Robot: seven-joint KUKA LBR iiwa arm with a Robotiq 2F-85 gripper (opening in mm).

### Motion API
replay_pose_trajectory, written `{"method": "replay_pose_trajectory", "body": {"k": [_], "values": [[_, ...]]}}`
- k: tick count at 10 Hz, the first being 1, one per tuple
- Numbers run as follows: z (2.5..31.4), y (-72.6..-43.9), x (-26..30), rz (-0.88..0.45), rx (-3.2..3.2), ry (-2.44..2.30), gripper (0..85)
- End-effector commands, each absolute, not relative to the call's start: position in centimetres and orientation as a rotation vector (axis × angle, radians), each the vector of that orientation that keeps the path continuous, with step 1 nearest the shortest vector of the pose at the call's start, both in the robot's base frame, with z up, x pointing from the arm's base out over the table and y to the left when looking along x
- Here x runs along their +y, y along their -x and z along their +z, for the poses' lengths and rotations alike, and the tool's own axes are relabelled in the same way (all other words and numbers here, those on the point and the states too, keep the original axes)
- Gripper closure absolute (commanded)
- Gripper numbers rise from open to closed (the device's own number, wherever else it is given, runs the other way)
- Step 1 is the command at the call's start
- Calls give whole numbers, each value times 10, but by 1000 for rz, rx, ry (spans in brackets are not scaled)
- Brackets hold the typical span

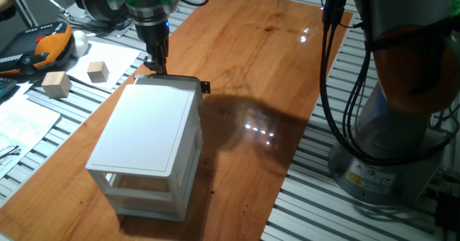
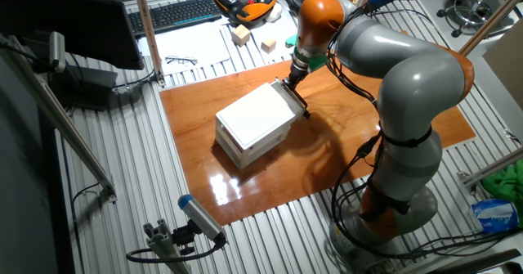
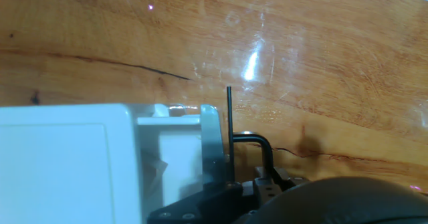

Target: Put things in the drawer

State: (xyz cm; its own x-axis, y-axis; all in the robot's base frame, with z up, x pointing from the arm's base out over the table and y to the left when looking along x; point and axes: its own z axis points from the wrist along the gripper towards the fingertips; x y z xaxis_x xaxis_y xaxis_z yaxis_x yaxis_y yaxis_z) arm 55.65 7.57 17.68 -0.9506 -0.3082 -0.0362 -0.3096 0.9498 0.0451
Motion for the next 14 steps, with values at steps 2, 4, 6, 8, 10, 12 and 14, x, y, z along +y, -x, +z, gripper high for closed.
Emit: {"method": "replay_pose_trajectory", "body": {"k": [2,4,6,8,10,12,14], "values": [[176,-555,78,84,3073,480,850],[176,-554,80,97,3065,481,850],[175,-553,81,88,3067,476,850],[176,-551,83,75,3081,418,850],[175,-550,84,78,3081,402,850],[175,-550,84,93,3074,386,850],[175,-549,85,96,3064,418,850]]}}
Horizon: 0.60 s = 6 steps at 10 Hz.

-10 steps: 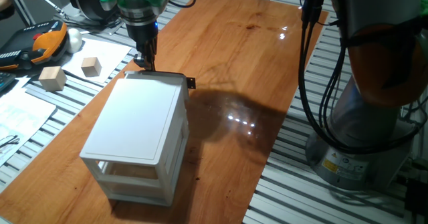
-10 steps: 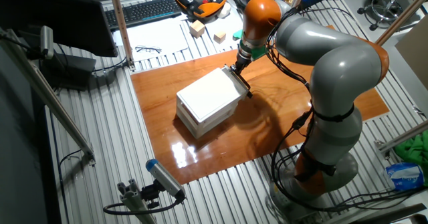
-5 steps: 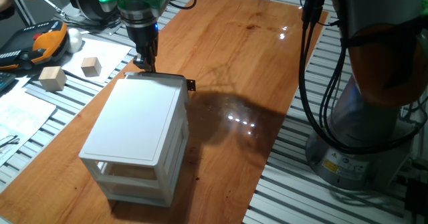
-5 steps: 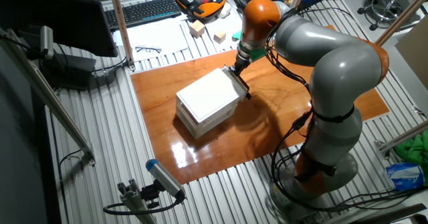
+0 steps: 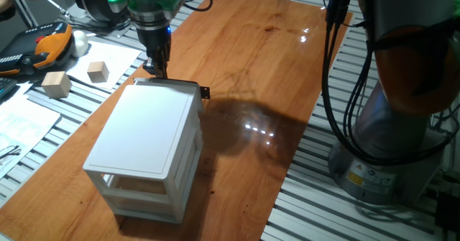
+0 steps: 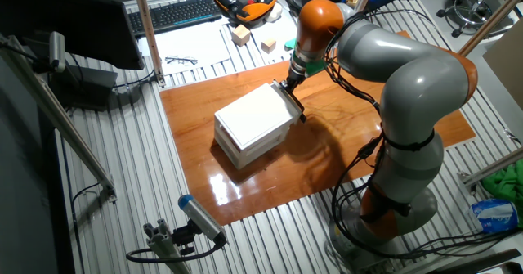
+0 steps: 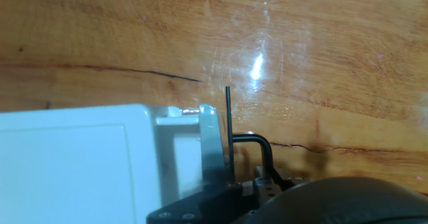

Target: Put things in the drawer

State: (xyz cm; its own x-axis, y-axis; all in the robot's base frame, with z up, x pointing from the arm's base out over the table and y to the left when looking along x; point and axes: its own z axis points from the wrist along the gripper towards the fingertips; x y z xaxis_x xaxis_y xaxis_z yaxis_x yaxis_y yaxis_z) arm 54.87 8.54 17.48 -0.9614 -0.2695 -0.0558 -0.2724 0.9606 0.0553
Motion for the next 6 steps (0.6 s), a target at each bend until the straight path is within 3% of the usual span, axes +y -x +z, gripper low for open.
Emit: {"method": "replay_pose_trajectory", "body": {"k": [1,6], "values": [[175,-548,86,97,3061,439,850],[176,-548,86,92,3033,556,850]]}}
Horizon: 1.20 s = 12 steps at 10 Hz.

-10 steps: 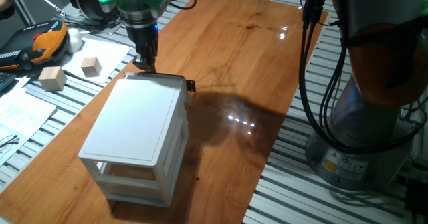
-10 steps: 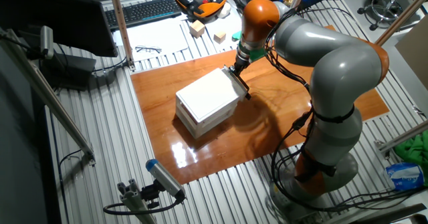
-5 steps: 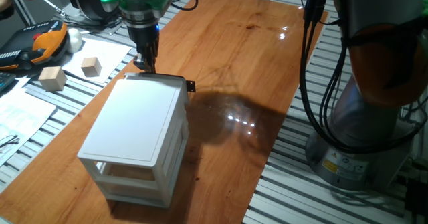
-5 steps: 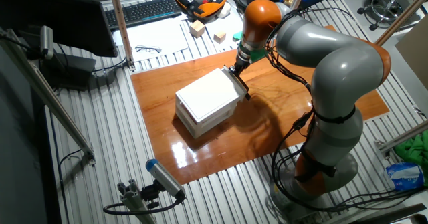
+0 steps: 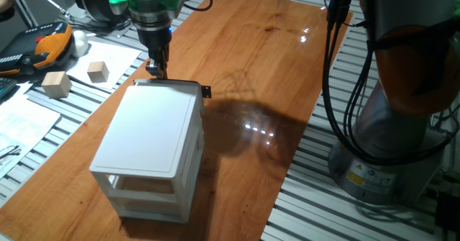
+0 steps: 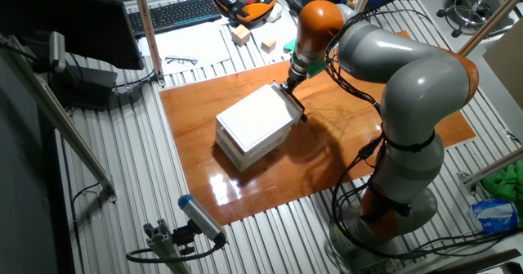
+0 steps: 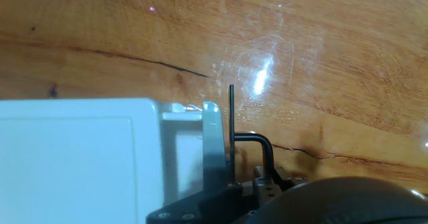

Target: Put things in the drawer

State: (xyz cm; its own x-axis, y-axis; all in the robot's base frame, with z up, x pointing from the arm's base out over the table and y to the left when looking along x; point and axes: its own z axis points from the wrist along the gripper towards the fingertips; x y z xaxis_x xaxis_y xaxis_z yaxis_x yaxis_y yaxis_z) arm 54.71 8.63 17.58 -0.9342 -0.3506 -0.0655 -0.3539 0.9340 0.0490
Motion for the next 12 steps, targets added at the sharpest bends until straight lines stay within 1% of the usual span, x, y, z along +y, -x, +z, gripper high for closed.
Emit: {"method": "replay_pose_trajectory", "body": {"k": [1,5,12], "values": [[176,-547,87,88,3034,549,850],[180,-543,90,71,3036,552,850],[177,-536,97,79,3039,529,850]]}}
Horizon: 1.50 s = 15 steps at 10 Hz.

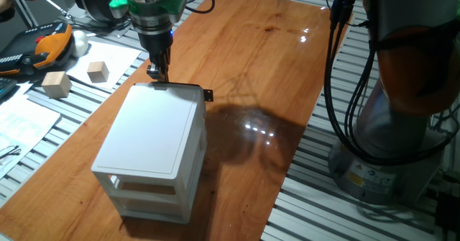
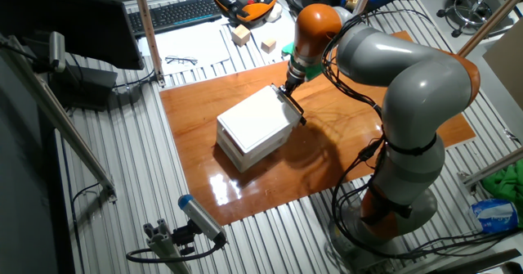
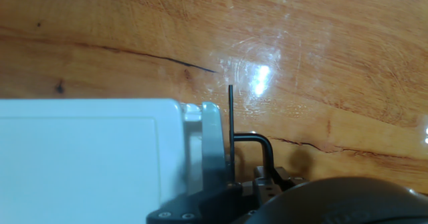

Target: Put things in the drawer

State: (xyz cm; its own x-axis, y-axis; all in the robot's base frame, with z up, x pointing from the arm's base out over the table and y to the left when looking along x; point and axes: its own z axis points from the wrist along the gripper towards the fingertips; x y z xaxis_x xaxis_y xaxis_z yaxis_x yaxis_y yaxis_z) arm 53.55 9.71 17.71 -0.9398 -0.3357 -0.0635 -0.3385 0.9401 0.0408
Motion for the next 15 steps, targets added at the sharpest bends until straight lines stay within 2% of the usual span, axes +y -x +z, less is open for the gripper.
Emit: {"method": "replay_pose_trajectory", "body": {"k": [1,15], "values": [[177,-535,98,84,3039,526,850],[178,-522,108,81,3032,522,850]]}}
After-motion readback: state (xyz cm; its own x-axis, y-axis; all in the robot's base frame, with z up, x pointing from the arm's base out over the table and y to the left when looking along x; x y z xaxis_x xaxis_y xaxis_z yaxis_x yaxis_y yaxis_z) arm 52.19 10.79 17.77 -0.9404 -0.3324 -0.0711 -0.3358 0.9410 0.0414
